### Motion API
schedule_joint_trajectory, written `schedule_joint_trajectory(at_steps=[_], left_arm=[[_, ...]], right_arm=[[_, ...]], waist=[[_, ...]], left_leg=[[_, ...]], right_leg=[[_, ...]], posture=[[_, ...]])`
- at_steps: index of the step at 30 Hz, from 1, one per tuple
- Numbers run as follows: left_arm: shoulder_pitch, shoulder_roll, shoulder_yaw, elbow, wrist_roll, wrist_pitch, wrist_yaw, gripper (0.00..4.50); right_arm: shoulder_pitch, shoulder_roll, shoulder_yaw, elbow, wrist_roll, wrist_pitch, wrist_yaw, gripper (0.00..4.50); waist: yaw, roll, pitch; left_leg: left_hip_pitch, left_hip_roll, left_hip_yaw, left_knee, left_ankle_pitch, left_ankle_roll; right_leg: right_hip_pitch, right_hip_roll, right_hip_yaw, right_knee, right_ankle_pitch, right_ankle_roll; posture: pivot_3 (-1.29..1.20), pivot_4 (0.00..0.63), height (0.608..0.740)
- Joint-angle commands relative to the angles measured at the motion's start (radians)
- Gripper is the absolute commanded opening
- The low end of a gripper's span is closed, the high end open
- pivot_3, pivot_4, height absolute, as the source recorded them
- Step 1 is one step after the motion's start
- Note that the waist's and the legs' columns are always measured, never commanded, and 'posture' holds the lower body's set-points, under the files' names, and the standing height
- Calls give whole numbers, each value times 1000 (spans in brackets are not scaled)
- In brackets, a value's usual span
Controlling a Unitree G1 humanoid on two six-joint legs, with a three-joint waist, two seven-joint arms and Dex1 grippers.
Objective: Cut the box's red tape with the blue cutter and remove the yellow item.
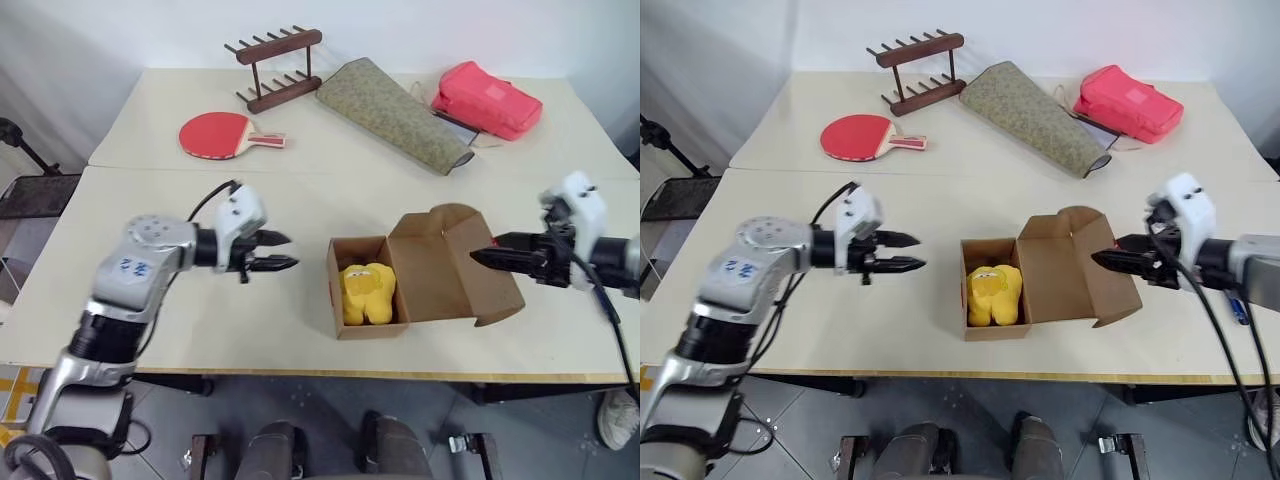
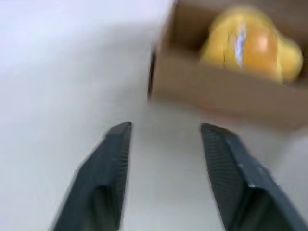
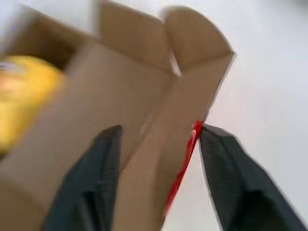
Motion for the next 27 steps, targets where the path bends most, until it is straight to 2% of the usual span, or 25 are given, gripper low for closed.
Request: schedule_joint_trajectory(at_steps=[1,3,4,7,10,12,14,17,21,24,27], left_arm=[[75,31,122,4,-60,-70,-34,3686],[223,99,196,45,-22,-169,-69,4234],[293,134,234,55,-27,-175,-95,4406],[421,195,327,64,-78,-151,-133,4468],[418,239,369,29,-149,-58,-151,4468],[342,257,346,-11,-208,27,-156,4468],[160,241,244,-58,-264,141,-159,4468],[-83,182,67,-89,-253,191,-193,4468],[-413,4,-202,-37,-194,259,-244,4468],[-555,-144,-428,91,12,116,-222,4468],[-620,-263,-534,218,141,-3,-177,4468]], right_arm=[[21,4,-100,41,-65,-211,185,4087],[27,16,-98,-24,6,-193,262,4500],[43,26,-79,-74,3,-220,298,4500],[120,53,-8,-191,-93,-380,412,4500],[151,114,4,-264,-75,-379,357,4500],[182,137,-7,-297,-86,-382,339,4500],[231,152,-71,-319,-85,-366,312,4500],[310,152,-167,-347,-71,-339,301,4500],[434,174,-342,-413,-40,-284,276,4500],[538,224,-438,-487,-32,-261,248,4500],[614,274,-491,-544,-27,-256,216,4500]], waist=[[1,0,1],[0,0,1],[-8,0,1],[-20,0,1],[-3,-2,4],[12,-2,5],[38,-3,5],[53,-2,4],[56,-3,4],[52,-3,4],[36,-3,4]], left_leg=[[0,0,0,1,0,0],[0,1,0,3,0,0],[1,1,0,3,0,0],[5,3,0,1,0,-2],[5,2,-1,2,-1,-3],[5,0,-2,4,-2,-5],[5,-2,-7,5,-3,-6],[3,-4,-8,7,-3,-6],[3,-5,-5,5,1,0],[2,-8,-3,5,1,0],[3,-7,-2,2,1,0]], right_leg=[[0,0,0,0,0,0],[2,0,1,0,0,0],[2,0,1,1,0,0],[3,0,1,3,-2,-3],[4,-1,1,4,-2,-3],[4,-4,2,5,-1,-3],[5,-5,4,5,-1,-3],[5,-5,8,7,0,-2],[5,-1,6,7,0,-2],[4,0,2,6,0,-1],[4,2,2,2,0,-1]], posture=[[0,150,740],[0,150,740],[0,150,740],[0,150,740],[0,150,740],[0,150,740],[0,150,740],[0,150,740],[0,150,740],[0,150,740],[0,150,740]])
